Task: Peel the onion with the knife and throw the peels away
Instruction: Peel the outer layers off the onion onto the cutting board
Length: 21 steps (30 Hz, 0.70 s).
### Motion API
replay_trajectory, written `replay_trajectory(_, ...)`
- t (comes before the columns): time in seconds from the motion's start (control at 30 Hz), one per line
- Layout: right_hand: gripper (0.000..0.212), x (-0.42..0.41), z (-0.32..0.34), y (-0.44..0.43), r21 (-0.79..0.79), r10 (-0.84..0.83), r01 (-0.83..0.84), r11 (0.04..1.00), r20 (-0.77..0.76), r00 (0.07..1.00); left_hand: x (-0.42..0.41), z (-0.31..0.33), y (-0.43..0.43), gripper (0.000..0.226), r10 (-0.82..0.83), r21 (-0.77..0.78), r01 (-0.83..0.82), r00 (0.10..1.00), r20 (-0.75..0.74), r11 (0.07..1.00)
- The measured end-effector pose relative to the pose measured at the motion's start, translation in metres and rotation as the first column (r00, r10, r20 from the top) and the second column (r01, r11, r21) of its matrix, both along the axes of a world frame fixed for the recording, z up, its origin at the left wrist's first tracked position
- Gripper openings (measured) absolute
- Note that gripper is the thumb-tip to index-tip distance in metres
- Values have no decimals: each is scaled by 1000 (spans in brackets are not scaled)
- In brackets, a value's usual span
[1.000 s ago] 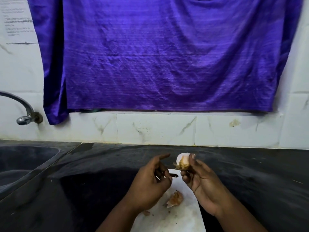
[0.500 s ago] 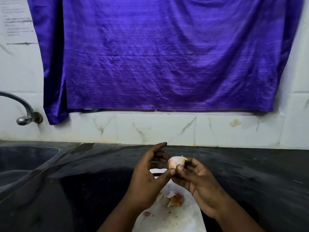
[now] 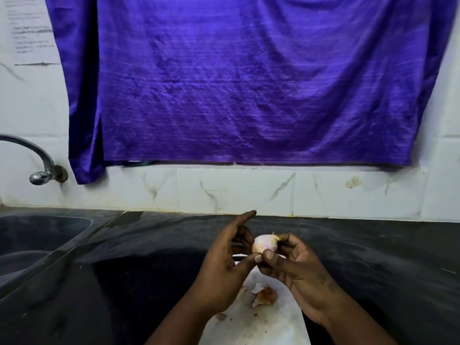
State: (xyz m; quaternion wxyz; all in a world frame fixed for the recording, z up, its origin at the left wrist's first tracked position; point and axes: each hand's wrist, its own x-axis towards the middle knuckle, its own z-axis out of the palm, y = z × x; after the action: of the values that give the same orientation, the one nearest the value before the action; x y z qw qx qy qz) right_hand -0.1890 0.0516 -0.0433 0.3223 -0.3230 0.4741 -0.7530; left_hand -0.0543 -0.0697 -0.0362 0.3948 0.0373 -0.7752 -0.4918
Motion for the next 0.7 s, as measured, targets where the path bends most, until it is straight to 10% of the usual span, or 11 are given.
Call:
replay_trajectory(0.5,85,-2,0,1,-9,14,-14,1000,-20,1000,2,2,2,79,104,-17,-105,993,-62,994)
replay_trajectory(0.7,53,3,3,4,-39,81,-80,996,27,996,-1,3,0,71,24,85,-15,993,-113,996)
